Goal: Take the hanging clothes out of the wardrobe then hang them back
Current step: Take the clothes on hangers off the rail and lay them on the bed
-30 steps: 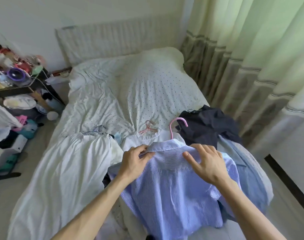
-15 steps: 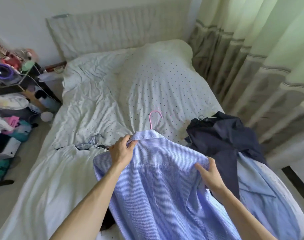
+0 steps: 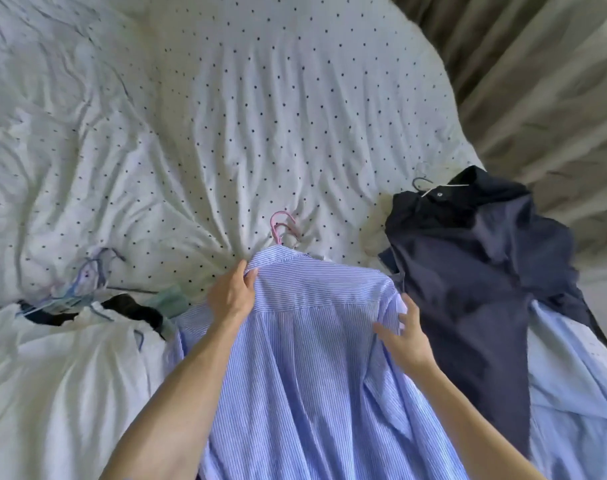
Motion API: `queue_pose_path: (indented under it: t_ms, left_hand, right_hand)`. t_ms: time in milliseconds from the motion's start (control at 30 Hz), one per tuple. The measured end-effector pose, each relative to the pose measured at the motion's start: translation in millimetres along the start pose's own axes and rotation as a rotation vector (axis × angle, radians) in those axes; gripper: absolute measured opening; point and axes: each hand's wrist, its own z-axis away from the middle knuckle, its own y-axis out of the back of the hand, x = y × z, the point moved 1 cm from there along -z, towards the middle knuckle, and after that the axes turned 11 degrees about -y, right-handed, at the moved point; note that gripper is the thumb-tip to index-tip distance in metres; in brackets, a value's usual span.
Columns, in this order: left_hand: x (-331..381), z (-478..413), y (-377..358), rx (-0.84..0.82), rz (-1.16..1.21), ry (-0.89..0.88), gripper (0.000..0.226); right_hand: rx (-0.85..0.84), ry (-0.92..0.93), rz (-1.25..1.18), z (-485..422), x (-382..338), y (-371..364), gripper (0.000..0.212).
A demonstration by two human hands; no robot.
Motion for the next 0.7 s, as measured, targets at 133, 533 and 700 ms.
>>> queue_pose_path:
  t_ms: [133,533,700]
  left_hand:
    - [-21,-20,-48,0.015,0.006,0.015,0.030]
    - [0,-14,-43,-0.180,-0.116,0.112,0.038]
    - [67,58,-14,-0.421,-0.193,-0.083,0.051]
  right_hand:
    - [0.146,0.204,0.503,-14,63,-18,0.096]
    - [0.060,0.220,0.767,48,101,-15,0.069]
    - [0.045,0.237,0.679,93,67,46,0.050]
